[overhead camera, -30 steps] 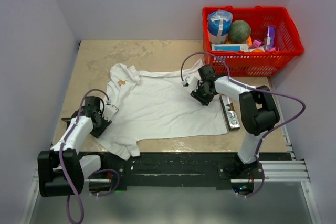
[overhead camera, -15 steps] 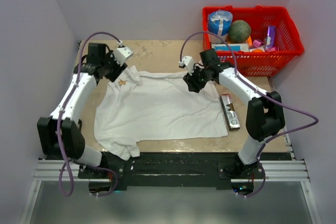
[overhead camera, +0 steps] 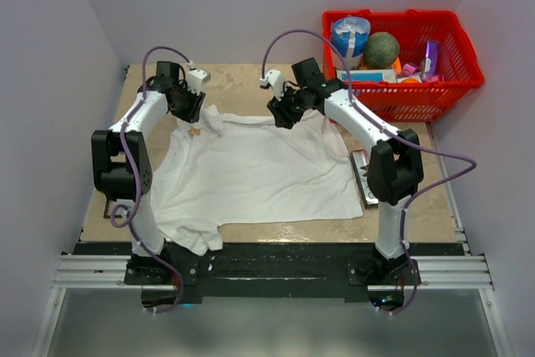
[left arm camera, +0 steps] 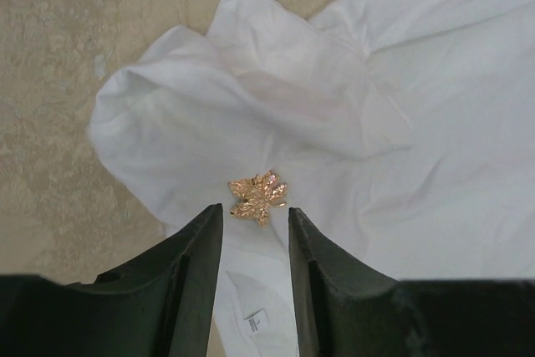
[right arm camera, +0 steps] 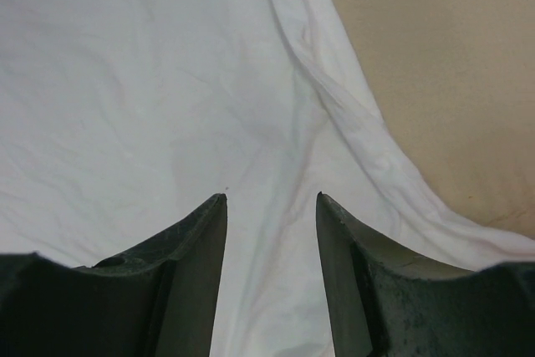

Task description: Remove the brooch from the garment

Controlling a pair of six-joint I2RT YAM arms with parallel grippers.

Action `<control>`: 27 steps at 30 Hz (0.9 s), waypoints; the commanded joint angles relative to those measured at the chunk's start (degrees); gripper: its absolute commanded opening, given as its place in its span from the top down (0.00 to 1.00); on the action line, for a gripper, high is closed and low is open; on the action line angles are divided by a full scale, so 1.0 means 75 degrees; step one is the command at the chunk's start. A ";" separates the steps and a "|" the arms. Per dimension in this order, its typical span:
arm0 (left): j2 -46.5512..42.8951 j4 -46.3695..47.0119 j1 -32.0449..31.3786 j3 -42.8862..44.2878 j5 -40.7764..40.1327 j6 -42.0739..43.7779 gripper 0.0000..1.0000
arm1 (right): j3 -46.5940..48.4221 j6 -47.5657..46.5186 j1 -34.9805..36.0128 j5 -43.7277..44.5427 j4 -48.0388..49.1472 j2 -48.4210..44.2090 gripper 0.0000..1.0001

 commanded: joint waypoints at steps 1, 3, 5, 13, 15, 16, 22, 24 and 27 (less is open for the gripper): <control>0.0543 0.0272 0.0207 0.0628 0.0166 -0.0991 0.59 | 0.0717 0.0031 -0.0067 0.0080 -0.0394 0.0274 0.50; 0.0778 -0.0125 0.0348 0.0968 0.0306 -0.1225 0.60 | 0.0857 0.0031 -0.0067 0.0091 -0.0405 0.0381 0.51; 0.0955 -0.0291 0.0592 0.1039 0.0540 -0.1378 0.61 | 0.0916 0.0148 -0.0067 0.0010 -0.0405 0.0521 0.51; 0.1365 -0.0853 0.0911 0.1121 0.0893 -0.1344 0.68 | 0.0963 0.0570 -0.0044 -0.0084 -0.0030 0.0978 0.53; 0.1389 -0.0877 0.0911 0.1087 0.0951 -0.1203 0.68 | 0.1209 0.0570 -0.0009 -0.0084 -0.0054 0.1142 0.53; 0.1424 -0.0866 0.0911 0.1075 0.1033 -0.1168 0.68 | 0.1303 0.0512 0.0003 -0.0096 -0.0147 0.1201 0.53; 0.1296 -0.0738 0.0922 0.0806 0.1408 -0.1039 0.69 | 0.1667 0.0359 0.0015 -0.0014 -0.0359 0.1412 0.53; 0.1109 -0.0434 0.0922 0.0560 0.1362 -0.1074 0.69 | 0.1632 0.0441 0.0003 -0.0049 -0.0347 0.1412 0.53; 0.1014 -0.0257 0.0887 0.0465 0.1093 -0.0957 0.70 | 0.1550 0.0558 0.0015 -0.0096 -0.0312 0.1389 0.54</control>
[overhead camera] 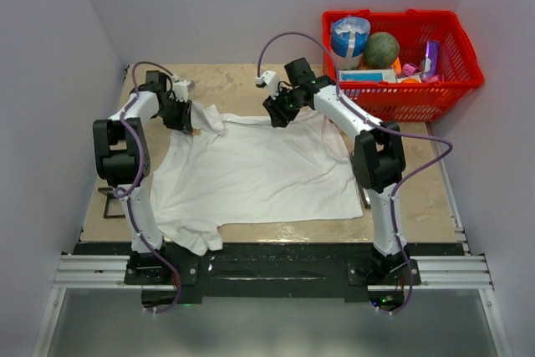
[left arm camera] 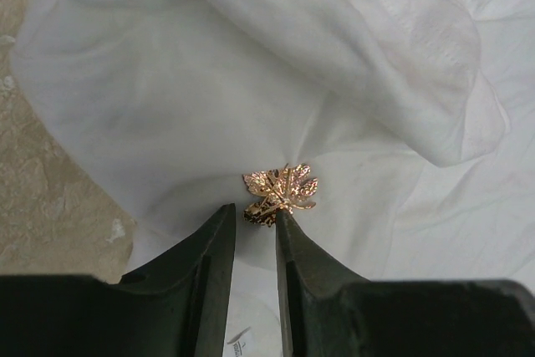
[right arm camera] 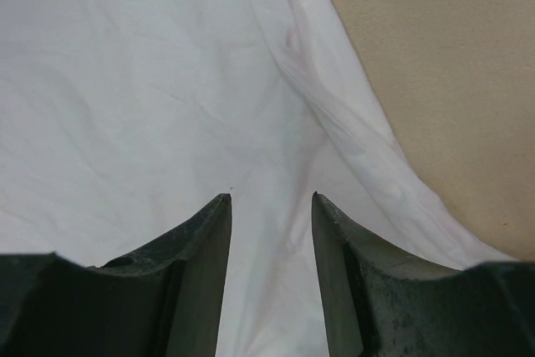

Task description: Remove the brooch from the garment

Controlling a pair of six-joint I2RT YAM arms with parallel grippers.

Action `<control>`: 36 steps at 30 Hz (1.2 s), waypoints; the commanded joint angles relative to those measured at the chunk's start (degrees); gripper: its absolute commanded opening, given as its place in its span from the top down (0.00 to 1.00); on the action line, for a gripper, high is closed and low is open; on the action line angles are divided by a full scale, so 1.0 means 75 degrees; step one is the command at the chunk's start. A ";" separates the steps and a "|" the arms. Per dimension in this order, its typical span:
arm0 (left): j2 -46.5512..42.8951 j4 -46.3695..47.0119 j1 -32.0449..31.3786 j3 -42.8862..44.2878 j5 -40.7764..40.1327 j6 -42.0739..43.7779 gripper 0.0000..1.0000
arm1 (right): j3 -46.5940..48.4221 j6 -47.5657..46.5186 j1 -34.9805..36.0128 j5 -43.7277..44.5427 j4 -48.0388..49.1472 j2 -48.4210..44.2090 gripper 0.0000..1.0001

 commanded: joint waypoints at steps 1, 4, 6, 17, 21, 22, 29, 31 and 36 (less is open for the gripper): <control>-0.0455 0.0399 -0.0086 -0.0106 -0.0105 0.0293 0.70 | 0.0197 0.0220 0.0059 -0.0047 0.0038 -0.0126 0.54; -0.0432 0.0505 -0.0249 -0.0048 -0.0235 0.0656 0.74 | 0.0069 0.0232 0.0059 -0.0035 0.0062 -0.0162 0.54; -0.0362 0.0563 -0.0344 -0.0024 -0.0294 0.0926 0.76 | 0.0022 0.0209 0.0059 0.0012 0.0062 -0.0162 0.54; -0.0233 0.0611 -0.0696 0.0047 -0.0516 0.1325 0.81 | -0.0037 0.0185 0.0059 0.0047 0.0073 -0.0092 0.54; -0.0209 0.0563 -0.0696 0.0011 -0.0633 0.1395 0.83 | -0.0014 0.0186 0.0059 0.0071 0.0108 -0.0057 0.54; -0.0197 0.0552 -0.0707 0.0000 -0.0703 0.1419 0.83 | -0.0014 0.0185 0.0059 0.0106 0.0109 -0.0045 0.54; -0.0138 0.0365 -0.0754 0.0163 -0.0728 0.1490 0.99 | 0.0045 0.0197 0.0059 0.0153 0.0132 0.0025 0.54; -0.0162 0.0329 -0.0778 0.0245 -0.0658 0.1501 1.00 | 0.0045 0.0197 0.0070 0.0176 0.0155 0.0014 0.54; -0.0267 0.0142 -0.0848 0.0386 -0.0599 0.1513 1.00 | -0.0014 0.0162 0.0059 0.0235 0.0179 0.0002 0.55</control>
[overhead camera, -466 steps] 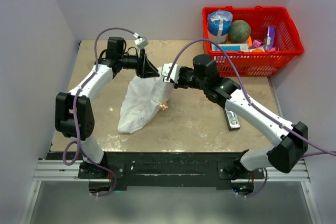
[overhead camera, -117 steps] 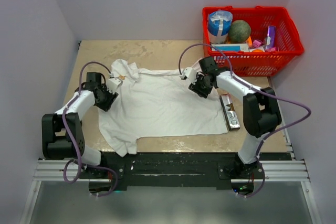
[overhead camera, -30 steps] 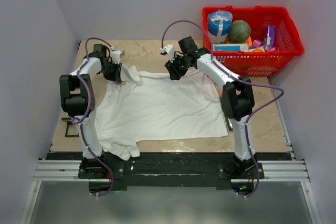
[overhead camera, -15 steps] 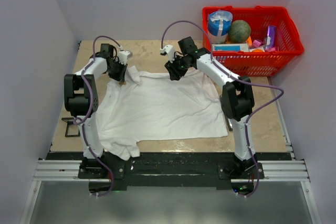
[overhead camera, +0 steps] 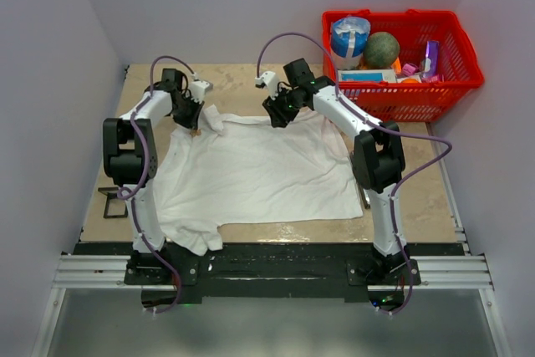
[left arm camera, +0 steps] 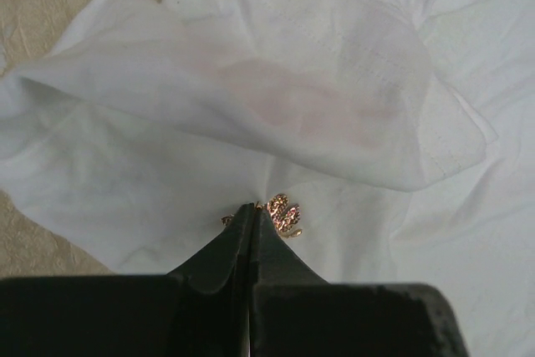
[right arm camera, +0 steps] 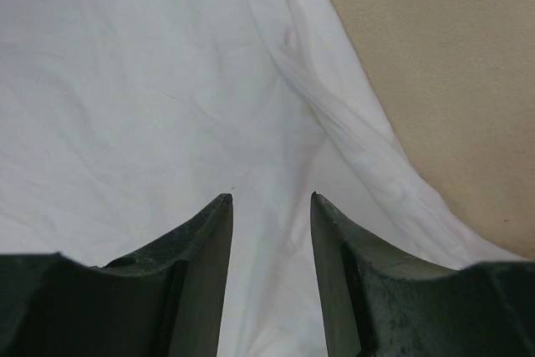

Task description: Remove the brooch from the garment

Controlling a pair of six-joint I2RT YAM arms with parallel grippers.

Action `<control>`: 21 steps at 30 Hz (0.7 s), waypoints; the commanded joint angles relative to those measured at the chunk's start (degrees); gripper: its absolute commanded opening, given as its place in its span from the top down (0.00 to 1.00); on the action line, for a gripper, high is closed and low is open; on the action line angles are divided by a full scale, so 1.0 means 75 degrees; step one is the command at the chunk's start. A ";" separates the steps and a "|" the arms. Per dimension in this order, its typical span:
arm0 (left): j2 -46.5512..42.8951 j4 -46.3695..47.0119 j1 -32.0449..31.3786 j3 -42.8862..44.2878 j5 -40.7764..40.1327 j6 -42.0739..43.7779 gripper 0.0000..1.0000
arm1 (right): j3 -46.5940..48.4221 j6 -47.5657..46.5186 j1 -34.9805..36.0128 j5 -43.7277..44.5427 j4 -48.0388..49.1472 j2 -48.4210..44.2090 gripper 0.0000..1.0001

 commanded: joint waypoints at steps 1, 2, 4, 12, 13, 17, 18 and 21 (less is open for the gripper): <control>-0.0276 -0.0237 -0.0111 0.0578 0.0188 0.0094 1.00 | -0.0031 0.0051 0.0024 0.0133 0.0173 -0.0021 0.55; -0.0323 -0.0423 -0.0122 0.0672 0.0258 -0.0034 1.00 | -0.0078 0.0040 0.0035 0.0145 0.0196 -0.0114 0.55; -0.0405 -0.0623 -0.0146 0.0871 0.0480 -0.0117 1.00 | -0.0206 -0.0019 0.0024 0.0145 0.0232 -0.0197 0.55; -0.0991 -0.0298 -0.0240 0.0066 -0.0220 -0.0130 0.84 | -0.0325 0.0086 0.0035 0.0063 0.0360 -0.0291 0.55; -0.1026 -0.0157 -0.0240 -0.0040 -0.0477 0.0149 0.77 | -0.0313 0.0121 0.0024 0.0051 0.0395 -0.0302 0.55; -0.0817 0.0091 -0.0240 -0.0112 -0.0807 0.0784 0.66 | -0.0324 0.0122 0.0035 0.0063 0.0372 -0.0384 0.55; -0.0734 0.0032 -0.0251 -0.0007 -0.0819 0.0912 0.65 | -0.0348 0.0063 0.0035 0.0063 0.0361 -0.0419 0.55; -0.0476 -0.0015 -0.0251 0.0157 -0.0983 0.1101 0.63 | -0.0418 -0.0019 0.0035 0.0074 0.0256 -0.0490 0.55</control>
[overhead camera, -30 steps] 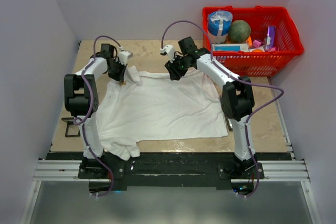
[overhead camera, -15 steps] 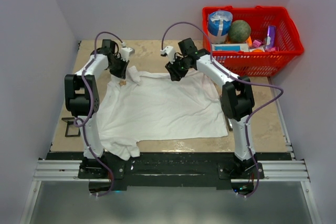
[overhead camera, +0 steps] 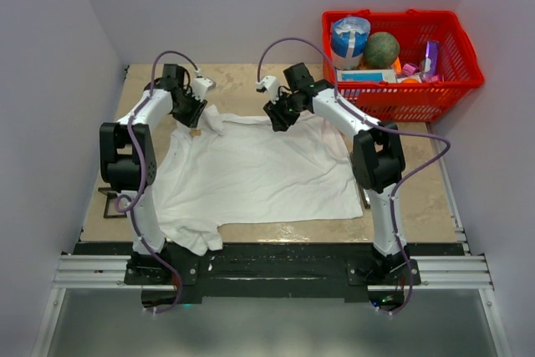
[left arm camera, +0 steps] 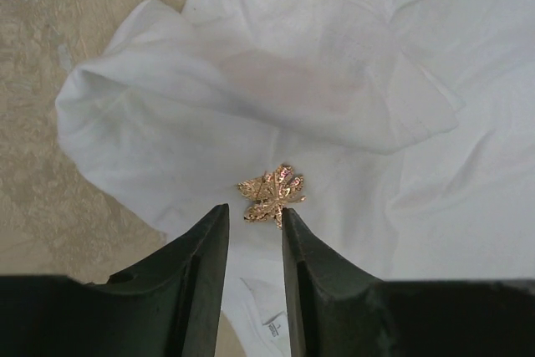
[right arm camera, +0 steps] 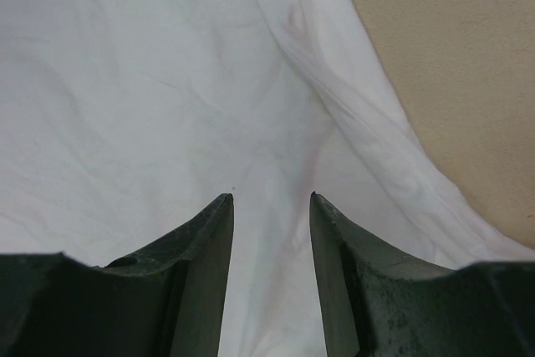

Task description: Remove the brooch from the garment

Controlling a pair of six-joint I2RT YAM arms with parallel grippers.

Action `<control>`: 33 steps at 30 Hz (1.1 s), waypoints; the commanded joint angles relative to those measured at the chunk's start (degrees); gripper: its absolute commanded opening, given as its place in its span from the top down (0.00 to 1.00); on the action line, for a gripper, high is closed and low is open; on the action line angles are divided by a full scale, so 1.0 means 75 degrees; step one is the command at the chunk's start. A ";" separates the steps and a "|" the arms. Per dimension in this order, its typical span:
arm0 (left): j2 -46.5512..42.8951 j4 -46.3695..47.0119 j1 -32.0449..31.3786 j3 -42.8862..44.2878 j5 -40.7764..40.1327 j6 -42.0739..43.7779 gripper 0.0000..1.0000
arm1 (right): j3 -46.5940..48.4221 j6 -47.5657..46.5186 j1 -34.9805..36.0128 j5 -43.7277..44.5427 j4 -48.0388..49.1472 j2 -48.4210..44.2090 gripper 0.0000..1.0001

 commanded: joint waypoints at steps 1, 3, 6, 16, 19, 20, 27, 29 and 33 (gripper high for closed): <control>0.0203 0.0282 -0.0012 0.0236 -0.0380 0.0579 0.63 | -0.0048 -0.0057 0.0024 -0.0025 0.0043 -0.0499 0.54; 0.0274 0.0353 -0.0012 0.0248 -0.0380 0.0580 0.66 | -0.0048 -0.0045 0.0024 -0.0036 0.0007 -0.0522 0.54; 0.0379 0.0318 -0.0012 0.0283 -0.0310 0.0591 0.69 | -0.0036 0.0001 0.0024 -0.0037 -0.0016 -0.0499 0.54; 0.0719 0.0154 -0.0012 0.0306 -0.0181 0.0755 0.76 | 0.0303 0.0037 0.0094 0.0092 -0.0040 -0.0195 0.54; 0.0824 0.0154 -0.0012 0.0365 -0.0158 0.0790 0.81 | 0.0397 0.0037 0.0117 0.0116 -0.0063 -0.0124 0.54; 0.0836 0.0131 -0.0012 0.0377 -0.0157 0.0791 0.83 | 0.0420 0.0037 0.0106 0.0128 -0.0063 -0.0112 0.54; 0.0813 -0.0068 -0.0024 0.0493 -0.0017 0.0884 1.00 | 0.0444 0.0048 0.0106 0.0175 -0.0087 -0.0030 0.54; 0.0731 -0.0291 -0.0024 0.0657 0.0053 0.0873 1.00 | 0.0432 0.0048 0.0106 0.0175 -0.0075 -0.0019 0.54; 0.0614 -0.0970 -0.0082 0.1500 0.0275 0.0721 1.00 | 0.0409 0.0060 0.0117 0.0186 -0.0040 -0.0030 0.54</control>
